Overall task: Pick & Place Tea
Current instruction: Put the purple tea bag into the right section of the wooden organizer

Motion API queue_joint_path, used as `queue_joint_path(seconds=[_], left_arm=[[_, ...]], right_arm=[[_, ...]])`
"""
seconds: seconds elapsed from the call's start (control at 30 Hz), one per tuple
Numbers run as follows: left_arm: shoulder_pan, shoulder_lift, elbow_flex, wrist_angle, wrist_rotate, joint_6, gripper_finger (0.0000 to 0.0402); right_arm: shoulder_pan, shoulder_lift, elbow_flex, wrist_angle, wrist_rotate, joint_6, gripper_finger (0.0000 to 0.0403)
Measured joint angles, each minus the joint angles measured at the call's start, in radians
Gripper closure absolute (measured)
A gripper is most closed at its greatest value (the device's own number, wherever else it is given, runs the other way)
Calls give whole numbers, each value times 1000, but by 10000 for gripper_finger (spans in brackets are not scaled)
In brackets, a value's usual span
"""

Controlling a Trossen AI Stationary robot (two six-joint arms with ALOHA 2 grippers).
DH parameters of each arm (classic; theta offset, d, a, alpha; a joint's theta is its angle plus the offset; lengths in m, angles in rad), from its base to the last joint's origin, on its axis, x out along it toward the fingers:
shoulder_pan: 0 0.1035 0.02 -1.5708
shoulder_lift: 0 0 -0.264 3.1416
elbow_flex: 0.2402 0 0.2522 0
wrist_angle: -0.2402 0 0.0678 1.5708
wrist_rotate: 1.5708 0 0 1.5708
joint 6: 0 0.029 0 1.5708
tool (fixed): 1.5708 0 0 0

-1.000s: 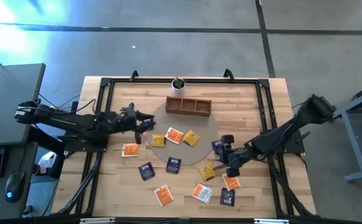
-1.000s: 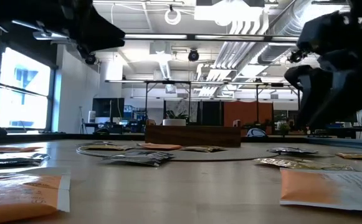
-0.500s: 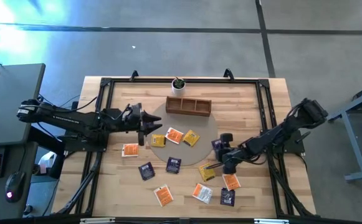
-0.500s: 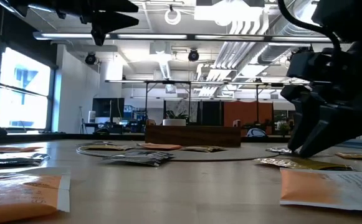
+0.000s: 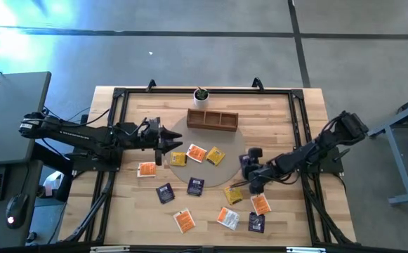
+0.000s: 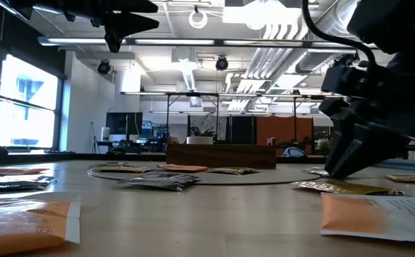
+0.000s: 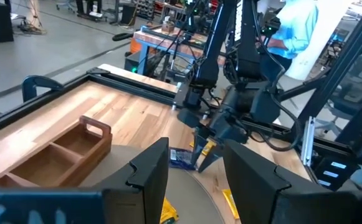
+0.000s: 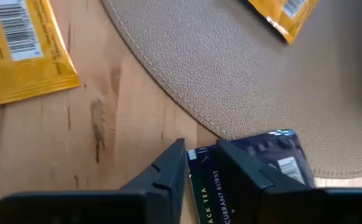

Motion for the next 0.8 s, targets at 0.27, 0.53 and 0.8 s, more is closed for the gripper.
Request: queue_joint_path(seconds=[0.27, 0.53, 0.8], left_arm=[[0, 0, 0, 0, 1, -7, 250], [0, 0, 0, 0, 1, -7, 250], [0, 0, 0, -1, 20, -11, 250]], right_arm=[[-16, 1, -3, 9, 6, 7, 392], [-19, -43, 64, 43, -27, 29, 399], [-18, -49, 150, 61, 8, -70, 401]])
